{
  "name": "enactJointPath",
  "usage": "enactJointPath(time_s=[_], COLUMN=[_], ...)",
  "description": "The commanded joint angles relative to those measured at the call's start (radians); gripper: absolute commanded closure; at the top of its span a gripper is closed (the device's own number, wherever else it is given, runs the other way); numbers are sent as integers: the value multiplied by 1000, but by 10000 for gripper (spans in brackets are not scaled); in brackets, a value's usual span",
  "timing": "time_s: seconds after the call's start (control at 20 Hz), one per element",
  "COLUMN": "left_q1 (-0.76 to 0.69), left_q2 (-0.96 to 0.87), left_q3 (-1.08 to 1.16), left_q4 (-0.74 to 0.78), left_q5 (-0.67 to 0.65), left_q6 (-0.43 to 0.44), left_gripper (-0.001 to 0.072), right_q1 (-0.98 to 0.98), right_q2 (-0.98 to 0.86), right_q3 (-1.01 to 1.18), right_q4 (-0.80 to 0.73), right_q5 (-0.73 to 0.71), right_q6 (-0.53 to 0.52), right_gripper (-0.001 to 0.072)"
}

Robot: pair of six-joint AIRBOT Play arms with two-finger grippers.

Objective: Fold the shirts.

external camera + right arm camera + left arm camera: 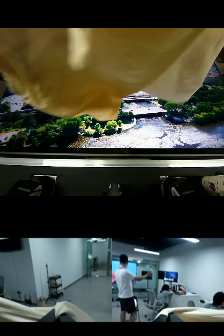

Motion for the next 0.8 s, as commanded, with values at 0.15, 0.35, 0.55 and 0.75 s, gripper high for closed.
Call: enactJointPath(time_s=[0.15, 0.35, 0.55, 0.75], left_q1=[13, 32, 53, 52], left_q2=[-107, -333, -606, -851], left_q3=[106, 103, 14, -69], left_q4=[513, 649, 646, 451], left_q5=[-246, -425, -489, -559], left_q6=[-197, -196, -198, -247], left_gripper=[682, 681, 680, 677], right_q1=[-1, 0, 0, 0], right_q2=[-129, -430, -768, -996], right_q3=[66, 66, 66, 66], right_q4=[-108, -106, -53, 72], right_q5=[204, 285, 278, 315], right_q6=[15, 14, 21, 164], right_gripper=[691, 691, 690, 690])
